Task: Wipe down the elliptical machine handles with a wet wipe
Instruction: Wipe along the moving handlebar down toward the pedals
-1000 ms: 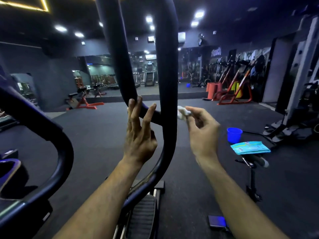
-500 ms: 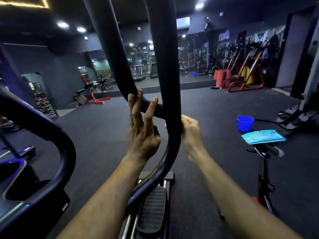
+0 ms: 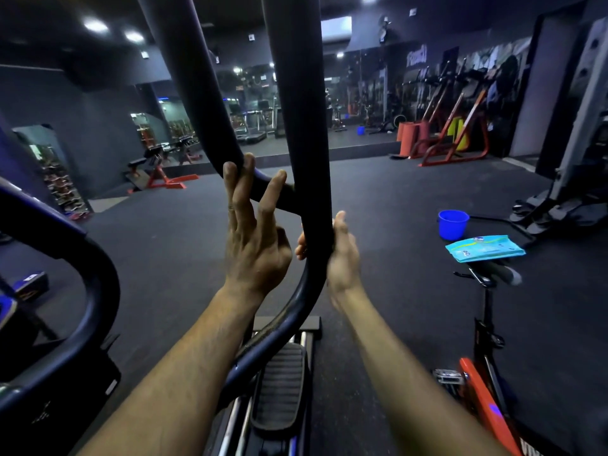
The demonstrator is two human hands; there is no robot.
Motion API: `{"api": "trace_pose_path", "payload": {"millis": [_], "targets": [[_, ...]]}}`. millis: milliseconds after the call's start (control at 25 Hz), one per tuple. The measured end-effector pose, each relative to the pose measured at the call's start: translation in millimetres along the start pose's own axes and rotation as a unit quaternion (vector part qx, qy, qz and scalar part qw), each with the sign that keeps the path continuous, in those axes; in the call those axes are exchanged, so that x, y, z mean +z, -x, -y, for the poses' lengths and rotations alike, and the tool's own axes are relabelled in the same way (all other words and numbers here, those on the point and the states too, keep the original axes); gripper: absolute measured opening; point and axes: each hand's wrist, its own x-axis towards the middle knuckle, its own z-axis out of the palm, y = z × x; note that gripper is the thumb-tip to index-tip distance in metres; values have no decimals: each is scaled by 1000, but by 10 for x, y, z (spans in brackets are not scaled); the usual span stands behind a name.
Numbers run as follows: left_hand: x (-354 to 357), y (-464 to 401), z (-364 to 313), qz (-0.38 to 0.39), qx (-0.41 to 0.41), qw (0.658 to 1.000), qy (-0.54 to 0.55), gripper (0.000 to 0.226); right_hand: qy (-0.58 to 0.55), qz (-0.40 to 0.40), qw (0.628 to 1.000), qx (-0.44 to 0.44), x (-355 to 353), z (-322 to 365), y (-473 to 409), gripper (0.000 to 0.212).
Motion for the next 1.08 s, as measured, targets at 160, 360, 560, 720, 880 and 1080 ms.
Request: {"api": "trace_pose_path", "payload": {"millis": [160,360,560,720,880,1080], "targets": [[22,-8,-17,1,-1,1000,-8,97,1,-133,982,131,106,-452,460,92],[-28,-7,-4,-3,3,1000,22,100,-68,-135,979,138,163,-411,413,88],[-27,2,25,-17,3,999,28,101,-39,-30,996,68,14,-73,127,102],[-4,-32,34,-18,12,1000,11,100,-25,-96,994,53,124,-187,157,91],[-21,-24,36,-20,7,999,35,98,-121,-187,947,231,264,-362,439,84],[-68,-32,28,-15,9,998,56,96,-238,-175,887,355,360,-298,728,86]]}}
